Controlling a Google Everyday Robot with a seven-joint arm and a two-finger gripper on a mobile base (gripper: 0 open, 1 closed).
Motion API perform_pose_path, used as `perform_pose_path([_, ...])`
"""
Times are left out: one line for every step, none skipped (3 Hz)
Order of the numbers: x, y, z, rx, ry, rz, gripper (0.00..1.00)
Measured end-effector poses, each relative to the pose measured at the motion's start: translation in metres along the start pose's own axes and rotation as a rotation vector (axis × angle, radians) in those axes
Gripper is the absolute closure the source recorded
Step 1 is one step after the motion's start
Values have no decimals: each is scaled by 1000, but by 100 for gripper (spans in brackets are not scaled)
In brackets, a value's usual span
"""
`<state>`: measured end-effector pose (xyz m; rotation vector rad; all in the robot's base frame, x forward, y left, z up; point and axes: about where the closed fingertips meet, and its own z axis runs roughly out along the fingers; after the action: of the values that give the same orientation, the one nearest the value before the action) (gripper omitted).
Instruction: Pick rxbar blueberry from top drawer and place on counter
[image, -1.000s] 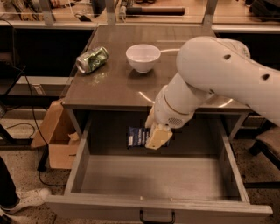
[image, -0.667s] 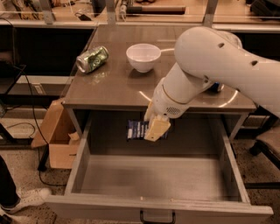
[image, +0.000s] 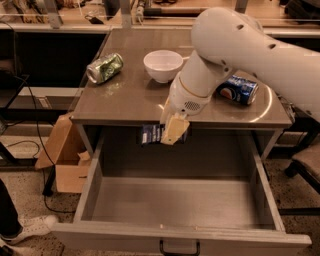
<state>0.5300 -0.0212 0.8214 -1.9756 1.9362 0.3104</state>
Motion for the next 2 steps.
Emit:
perform_pose_path([-3, 7, -20, -30, -26, 5, 100])
perform_pose_path([-4, 21, -44, -65, -45, 20, 100])
